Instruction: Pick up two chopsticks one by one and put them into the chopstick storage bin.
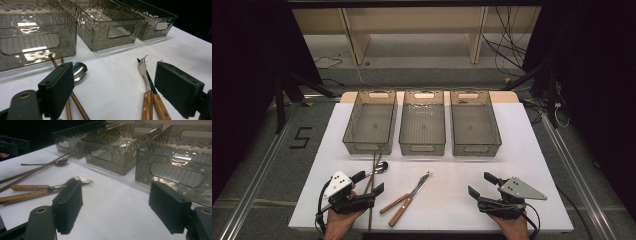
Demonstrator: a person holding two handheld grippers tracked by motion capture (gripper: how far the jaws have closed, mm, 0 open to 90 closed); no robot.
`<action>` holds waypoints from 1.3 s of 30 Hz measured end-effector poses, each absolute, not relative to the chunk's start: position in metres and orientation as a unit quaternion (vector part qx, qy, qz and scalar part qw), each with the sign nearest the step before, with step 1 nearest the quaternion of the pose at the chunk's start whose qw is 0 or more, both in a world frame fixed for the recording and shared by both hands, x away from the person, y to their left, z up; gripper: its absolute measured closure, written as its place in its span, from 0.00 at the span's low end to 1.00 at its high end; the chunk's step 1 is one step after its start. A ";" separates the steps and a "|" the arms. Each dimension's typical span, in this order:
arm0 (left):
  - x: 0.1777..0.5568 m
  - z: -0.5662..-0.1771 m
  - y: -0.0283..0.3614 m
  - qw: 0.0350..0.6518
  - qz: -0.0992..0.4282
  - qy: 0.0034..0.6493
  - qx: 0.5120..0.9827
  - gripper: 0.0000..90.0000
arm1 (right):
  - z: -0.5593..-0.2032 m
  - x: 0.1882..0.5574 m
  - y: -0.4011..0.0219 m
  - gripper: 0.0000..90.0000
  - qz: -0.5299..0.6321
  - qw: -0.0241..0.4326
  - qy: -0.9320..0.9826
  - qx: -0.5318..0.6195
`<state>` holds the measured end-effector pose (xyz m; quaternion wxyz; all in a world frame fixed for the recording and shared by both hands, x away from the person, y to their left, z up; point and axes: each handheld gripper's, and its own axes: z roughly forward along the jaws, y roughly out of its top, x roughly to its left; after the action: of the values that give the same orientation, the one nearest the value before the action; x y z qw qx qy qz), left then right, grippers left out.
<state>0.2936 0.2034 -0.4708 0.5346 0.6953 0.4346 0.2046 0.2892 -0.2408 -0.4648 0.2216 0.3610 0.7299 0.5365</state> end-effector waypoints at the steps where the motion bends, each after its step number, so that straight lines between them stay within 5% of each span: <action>1: 0.294 -0.471 0.203 0.534 0.205 0.435 0.696 0.18 | -0.465 0.289 -0.241 0.31 0.536 0.222 0.730 0.361; 12: 0.296 -0.469 0.201 0.504 0.185 0.469 0.701 0.20 | -0.465 0.289 -0.241 0.31 0.536 0.224 0.729 0.363; 39: 0.302 -0.472 0.193 0.331 0.122 0.530 0.772 0.64 | -0.466 0.289 -0.239 0.31 0.529 0.226 0.733 0.363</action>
<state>0.3015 0.1935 -0.4718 0.3307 0.7716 0.5296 0.1220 0.2892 -0.2389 -0.4657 0.2256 0.3632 0.7327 0.5294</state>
